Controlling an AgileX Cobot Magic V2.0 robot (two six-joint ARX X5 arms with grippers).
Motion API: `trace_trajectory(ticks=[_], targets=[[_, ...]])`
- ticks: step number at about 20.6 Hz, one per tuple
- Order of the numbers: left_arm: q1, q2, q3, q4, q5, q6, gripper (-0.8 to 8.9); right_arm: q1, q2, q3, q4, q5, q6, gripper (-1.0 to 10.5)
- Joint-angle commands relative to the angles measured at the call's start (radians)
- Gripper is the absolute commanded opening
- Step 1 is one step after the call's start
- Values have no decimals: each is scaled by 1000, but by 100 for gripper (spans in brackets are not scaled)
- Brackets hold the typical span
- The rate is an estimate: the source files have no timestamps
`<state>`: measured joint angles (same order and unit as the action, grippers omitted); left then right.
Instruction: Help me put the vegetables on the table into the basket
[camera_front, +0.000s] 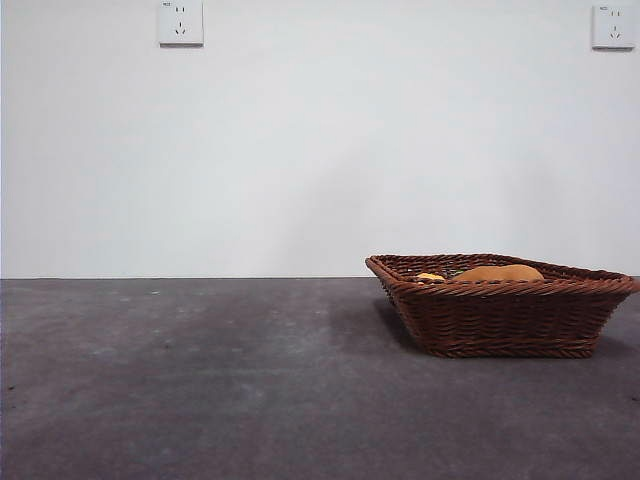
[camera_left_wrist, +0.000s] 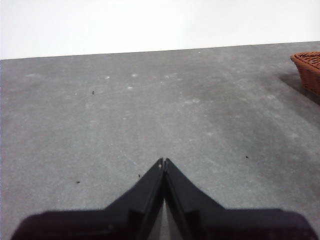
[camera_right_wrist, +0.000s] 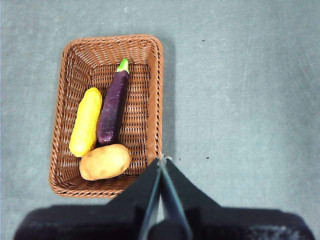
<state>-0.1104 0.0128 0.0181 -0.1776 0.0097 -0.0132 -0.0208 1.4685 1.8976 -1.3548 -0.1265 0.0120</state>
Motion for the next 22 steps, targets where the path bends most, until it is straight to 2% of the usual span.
trace_trajectory(ticks=[1,13,17,19,22], targets=[[3,9,-10,11,-3,-13,-3,0,2,-4,-22,4,6,0],[3,56,-10,11,-3,-13,-3,-9,21,-4,-10,-6,6,0],[3,70,-10,11,-3,-13,-3,-37,41,-4,40,79,6,0],[3,75,-10,11,-3,-13,-3,-40,40,-4,76,90,6,0],[2,82,-10,11,-3,-13,-3,-47,31,-5,129,166,6,0]])
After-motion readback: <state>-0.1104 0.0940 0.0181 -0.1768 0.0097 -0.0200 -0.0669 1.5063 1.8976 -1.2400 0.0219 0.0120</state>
